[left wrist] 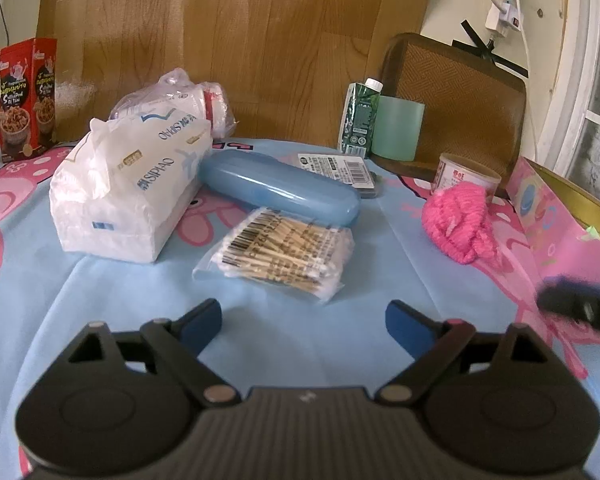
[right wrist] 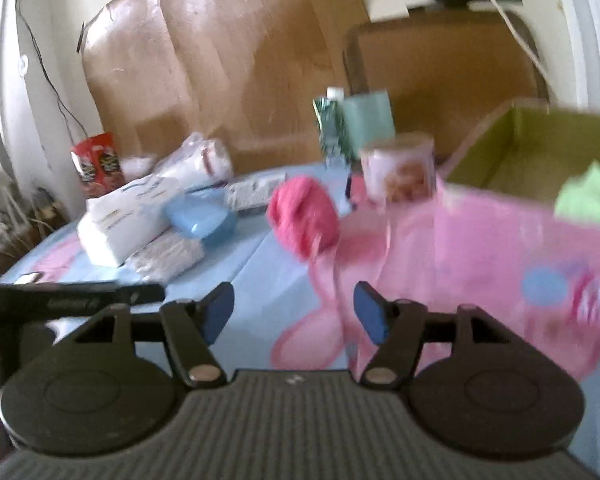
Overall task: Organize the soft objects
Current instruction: 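Close the right gripper on the pink fluffy toy, then carry the pink fluffy toy into the pink tin and open both grippers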
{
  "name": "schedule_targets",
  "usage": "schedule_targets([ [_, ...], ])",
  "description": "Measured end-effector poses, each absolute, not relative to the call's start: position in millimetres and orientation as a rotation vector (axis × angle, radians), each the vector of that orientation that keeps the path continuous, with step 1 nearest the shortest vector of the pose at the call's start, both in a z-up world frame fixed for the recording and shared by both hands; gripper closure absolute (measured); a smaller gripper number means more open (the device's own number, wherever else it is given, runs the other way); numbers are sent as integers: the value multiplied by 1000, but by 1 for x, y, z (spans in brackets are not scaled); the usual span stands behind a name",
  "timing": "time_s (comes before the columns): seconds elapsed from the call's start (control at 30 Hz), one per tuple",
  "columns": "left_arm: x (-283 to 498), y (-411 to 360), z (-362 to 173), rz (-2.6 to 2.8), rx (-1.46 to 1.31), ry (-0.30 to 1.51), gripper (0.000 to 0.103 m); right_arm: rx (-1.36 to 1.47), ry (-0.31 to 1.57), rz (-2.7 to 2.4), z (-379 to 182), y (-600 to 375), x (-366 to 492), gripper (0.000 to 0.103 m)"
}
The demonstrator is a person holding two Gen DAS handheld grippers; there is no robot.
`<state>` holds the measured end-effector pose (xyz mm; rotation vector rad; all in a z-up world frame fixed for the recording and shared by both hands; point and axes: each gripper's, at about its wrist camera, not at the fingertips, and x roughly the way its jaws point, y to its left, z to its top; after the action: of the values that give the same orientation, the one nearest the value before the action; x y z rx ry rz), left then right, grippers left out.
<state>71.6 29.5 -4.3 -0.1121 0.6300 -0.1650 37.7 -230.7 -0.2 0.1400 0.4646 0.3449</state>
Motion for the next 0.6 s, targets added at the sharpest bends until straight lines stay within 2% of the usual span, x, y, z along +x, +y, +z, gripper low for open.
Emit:
schedule_targets([
  [0.23,71,31,-4,-169,-128,627,12,-5,509,338,2,-197,110,36],
  [0.3,70,31,-4,-170,-130,626,12,-13,543,348,-4,-192,126,45],
  [0.33,70,31,-4,-170,-133,626,12,-17,552,354,-5,-192,129,64],
  [0.47,69,34,-3,-172,-146,621,13,-20,546,380,-6,-195,116,66],
  [0.6,65,41,-3,-196,-194,605,20,-43,518,399,-7,-202,72,66],
])
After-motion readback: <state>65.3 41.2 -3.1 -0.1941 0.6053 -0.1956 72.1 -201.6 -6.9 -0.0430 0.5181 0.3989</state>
